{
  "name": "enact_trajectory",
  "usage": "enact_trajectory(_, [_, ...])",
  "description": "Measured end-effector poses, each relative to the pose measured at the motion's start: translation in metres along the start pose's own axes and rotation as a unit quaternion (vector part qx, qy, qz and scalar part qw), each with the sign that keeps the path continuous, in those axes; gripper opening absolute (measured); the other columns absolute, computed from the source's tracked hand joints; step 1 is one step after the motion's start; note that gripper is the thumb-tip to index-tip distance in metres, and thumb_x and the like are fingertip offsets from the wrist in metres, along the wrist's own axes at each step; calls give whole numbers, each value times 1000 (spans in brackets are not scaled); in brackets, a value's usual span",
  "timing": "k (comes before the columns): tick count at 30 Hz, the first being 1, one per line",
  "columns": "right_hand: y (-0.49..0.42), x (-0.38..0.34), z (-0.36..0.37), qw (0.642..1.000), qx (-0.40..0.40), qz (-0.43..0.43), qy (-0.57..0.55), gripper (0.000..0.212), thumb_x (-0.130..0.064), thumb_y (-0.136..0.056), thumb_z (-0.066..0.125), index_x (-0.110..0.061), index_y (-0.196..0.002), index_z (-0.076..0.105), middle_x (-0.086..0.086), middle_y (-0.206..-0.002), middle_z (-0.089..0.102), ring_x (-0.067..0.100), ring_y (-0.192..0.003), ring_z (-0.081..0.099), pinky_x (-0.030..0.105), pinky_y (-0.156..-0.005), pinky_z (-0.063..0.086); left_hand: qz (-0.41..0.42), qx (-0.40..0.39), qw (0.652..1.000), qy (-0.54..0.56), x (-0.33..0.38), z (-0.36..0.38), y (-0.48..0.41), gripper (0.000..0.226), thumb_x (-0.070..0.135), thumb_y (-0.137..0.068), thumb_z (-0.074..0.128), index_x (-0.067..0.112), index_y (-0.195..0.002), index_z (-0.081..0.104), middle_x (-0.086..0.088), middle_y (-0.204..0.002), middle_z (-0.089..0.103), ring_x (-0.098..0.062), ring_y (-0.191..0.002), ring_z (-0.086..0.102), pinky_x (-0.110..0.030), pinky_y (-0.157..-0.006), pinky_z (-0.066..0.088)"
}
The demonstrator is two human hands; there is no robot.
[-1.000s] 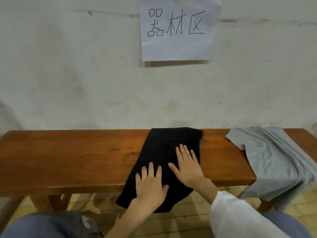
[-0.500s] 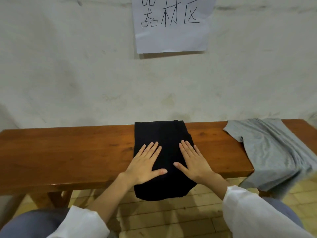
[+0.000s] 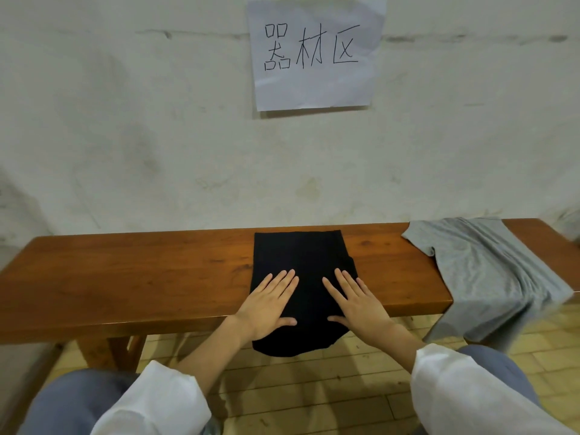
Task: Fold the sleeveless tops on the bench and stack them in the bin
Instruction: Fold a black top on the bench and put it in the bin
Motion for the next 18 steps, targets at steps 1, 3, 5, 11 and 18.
enact_trajectory(1, [2, 1, -2, 1000, -11, -2, -7, 77, -54, -96, 34, -27, -143, -21, 7, -155, -19, 24, -147, -10, 36, -116, -5, -3, -4, 1000, 8, 1, -2, 2, 81, 58, -96, 31, 14, -151, -8, -3, -159, -12, -16, -146, -12, -31, -116, -10])
enact_trajectory(3, [6, 2, -12, 998, -40, -6, -42, 70, -51, -98, 33, -28, -151, -7, 5, -160, -9, 21, -147, -6, 34, -119, 3, -15, -24, 998, 58, 2, -10, 3, 72, 54, -98, 30, 16, -152, 2, -1, -160, -2, -14, -147, -4, -30, -118, -2])
enact_trajectory(5, [9, 3, -26, 992, -61, -2, -108, 62, -47, -99, 36, -24, -152, 13, 1, -161, 1, 18, -147, 6, 31, -118, 14, -37, -45, 986, 157, -1, -22, 4, 61, 49, -98, 36, 17, -149, 28, -1, -156, 24, -16, -144, 21, -31, -118, 18])
enact_trajectory(11, [12, 16, -75, 950, -104, -20, -292, 29, -35, -96, 52, -10, -90, 67, 3, -82, 63, 15, -73, 58, 31, -68, 44, -63, -96, 940, 320, -11, -75, 13, 31, 28, -92, 61, 8, -115, 66, 2, -111, 66, -17, -103, 61, -25, -87, 44])
enact_trajectory(18, [-23, 41, -164, 970, 15, -1, -242, 25, -31, -97, 52, -13, -100, 68, 7, -94, 67, 19, -83, 62, 24, -66, 43, -68, 22, 966, 247, -45, -169, -15, 9, 18, -90, 63, 10, -88, 67, -3, -83, 64, -19, -80, 60, -28, -68, 43])
Point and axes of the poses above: each hand's wrist, its own y-axis away from the middle knuckle, its own z-axis out of the palm, x = y × z, the point moved 6 cm from there along -y, towards the middle knuckle
